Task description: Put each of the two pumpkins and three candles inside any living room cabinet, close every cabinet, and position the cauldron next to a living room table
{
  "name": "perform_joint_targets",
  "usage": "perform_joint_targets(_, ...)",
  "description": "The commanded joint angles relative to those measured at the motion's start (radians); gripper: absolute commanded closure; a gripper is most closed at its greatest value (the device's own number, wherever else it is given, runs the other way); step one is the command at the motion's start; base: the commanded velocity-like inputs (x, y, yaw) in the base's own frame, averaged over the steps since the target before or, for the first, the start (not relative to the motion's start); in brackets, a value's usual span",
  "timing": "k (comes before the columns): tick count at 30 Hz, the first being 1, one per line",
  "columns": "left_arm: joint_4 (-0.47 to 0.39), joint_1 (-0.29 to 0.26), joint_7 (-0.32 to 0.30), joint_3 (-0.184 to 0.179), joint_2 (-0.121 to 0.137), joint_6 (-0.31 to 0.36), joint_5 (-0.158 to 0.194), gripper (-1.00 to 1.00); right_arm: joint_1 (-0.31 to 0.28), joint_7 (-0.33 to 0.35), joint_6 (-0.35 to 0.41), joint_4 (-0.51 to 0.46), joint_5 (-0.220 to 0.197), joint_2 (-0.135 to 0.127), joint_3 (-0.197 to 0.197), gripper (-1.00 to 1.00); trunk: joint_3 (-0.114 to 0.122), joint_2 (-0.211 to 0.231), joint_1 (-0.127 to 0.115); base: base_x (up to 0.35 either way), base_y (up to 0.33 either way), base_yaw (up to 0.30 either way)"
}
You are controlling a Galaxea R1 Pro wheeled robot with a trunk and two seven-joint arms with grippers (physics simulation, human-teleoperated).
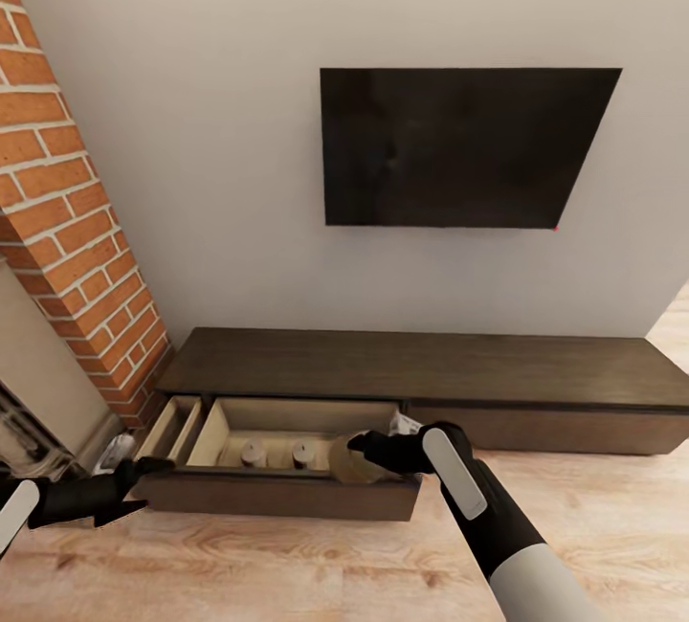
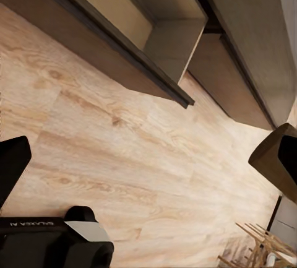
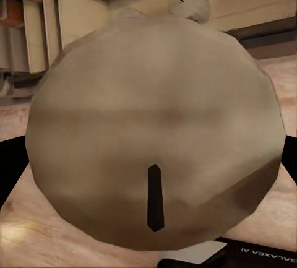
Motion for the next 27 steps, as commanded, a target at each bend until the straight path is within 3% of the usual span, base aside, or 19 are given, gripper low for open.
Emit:
perform_joint_targets(1, 0.000, 0.000, 0.000, 0.000, 0.001, 0.000, 0.000, -1.00, 0.000, -0.002, -0.003, 0.001, -0.003, 0.000, 0.001, 1.00, 0.000, 0.000, 0.000, 0.264, 0.205, 0.000)
perform_joint_targets(4, 0.000, 0.000, -0.001, 0.001, 0.018, 0.000, 0.002, -1.00, -0.001, 0.000, -0.005, 0.001, -0.007, -0.001, -0.004, 1.00, 0.000, 0.000, 0.000, 0.238, 0.246, 0.000)
perform_joint_targets(18, 0.001, 0.000, -0.002, 0.002, 0.023, -0.001, 0.002, -1.00, 0.000, -0.002, -0.007, 0.003, -0.001, 0.000, -0.003, 1.00, 0.000, 0.000, 0.000, 0.231, 0.257, 0.000)
perform_joint_targets(27, 0.001, 0.000, -0.002, 0.001, 0.023, -0.002, 0.001, -1.00, 0.000, -0.006, -0.008, 0.005, 0.001, -0.001, 0.002, 1.00, 0.000, 0.000, 0.000, 0.310, 0.034, 0.000)
